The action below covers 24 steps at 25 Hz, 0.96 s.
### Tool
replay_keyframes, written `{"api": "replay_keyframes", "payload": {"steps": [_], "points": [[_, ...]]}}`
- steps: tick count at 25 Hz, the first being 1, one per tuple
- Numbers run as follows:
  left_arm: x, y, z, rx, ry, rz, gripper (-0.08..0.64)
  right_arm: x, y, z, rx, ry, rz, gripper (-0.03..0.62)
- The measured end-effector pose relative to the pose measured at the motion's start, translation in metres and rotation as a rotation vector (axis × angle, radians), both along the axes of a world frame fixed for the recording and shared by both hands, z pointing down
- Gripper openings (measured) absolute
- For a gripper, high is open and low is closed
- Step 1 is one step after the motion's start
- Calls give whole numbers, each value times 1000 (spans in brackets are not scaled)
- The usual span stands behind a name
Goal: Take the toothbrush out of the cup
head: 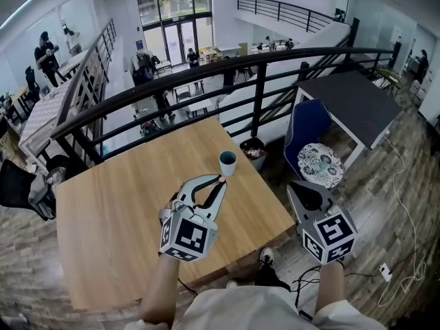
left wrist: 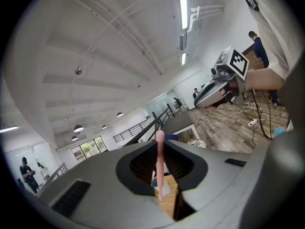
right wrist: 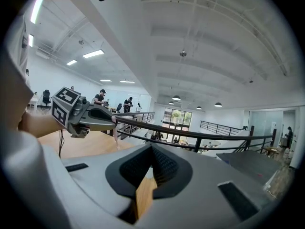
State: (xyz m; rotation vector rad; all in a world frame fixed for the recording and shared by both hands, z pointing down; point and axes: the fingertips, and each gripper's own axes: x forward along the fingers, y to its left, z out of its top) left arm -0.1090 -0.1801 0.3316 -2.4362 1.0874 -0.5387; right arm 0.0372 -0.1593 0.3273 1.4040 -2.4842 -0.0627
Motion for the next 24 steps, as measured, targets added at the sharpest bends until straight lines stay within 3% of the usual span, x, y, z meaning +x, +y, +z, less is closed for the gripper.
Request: {"api": "replay_keyframes", "payload": {"steps": [24], "points": [[4,-3,5,-16,11,4,69,-1,-4,11,-21,28,-8,5]]}}
